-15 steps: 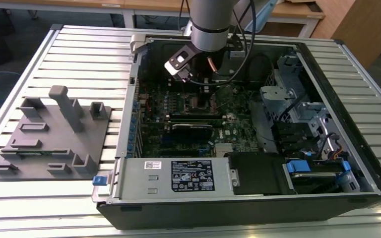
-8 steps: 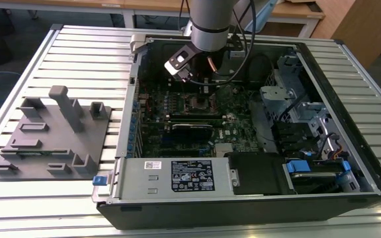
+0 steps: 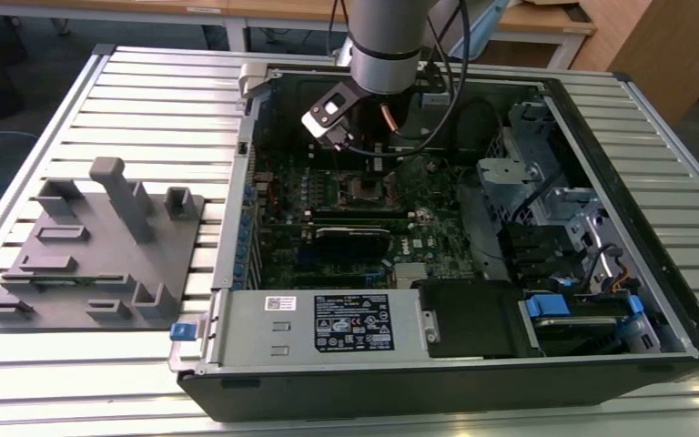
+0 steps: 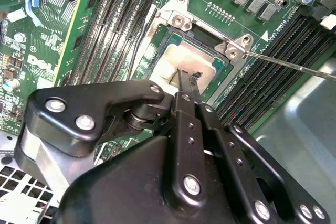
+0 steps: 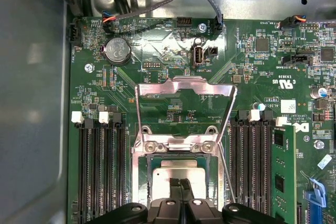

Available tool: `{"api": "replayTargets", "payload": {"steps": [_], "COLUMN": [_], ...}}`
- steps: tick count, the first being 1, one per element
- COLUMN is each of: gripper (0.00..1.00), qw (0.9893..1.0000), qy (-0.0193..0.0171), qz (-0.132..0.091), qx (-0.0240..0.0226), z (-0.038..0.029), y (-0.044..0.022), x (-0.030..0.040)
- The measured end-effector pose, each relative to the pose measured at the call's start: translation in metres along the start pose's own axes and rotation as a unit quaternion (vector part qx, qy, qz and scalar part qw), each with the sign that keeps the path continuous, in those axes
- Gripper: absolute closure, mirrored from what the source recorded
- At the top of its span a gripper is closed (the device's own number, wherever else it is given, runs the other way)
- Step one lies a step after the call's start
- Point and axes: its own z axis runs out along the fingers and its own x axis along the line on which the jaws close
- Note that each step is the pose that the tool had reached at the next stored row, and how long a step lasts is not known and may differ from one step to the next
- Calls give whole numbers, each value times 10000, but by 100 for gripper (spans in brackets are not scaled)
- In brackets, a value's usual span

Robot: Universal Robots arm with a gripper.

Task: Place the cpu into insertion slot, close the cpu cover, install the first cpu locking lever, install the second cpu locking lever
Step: 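Place the cpu into insertion slot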

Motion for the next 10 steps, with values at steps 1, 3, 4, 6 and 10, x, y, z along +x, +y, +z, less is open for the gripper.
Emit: {"api": "replayTargets", "payload": {"steps": [1,3,4,6,10], "gripper": [90,90,90,90,90], "qw": [10000,10000,10000,10000,10000], "qy": [0,-1,-1,0,-1], "qz": [0,0,0,0,0], "qx": [-1,-3,-3,-3,-3], "z": [1,4,7,19,44], "y": [-3,-11,-13,-17,-22], "x": [0,-1,0,0,0]}}
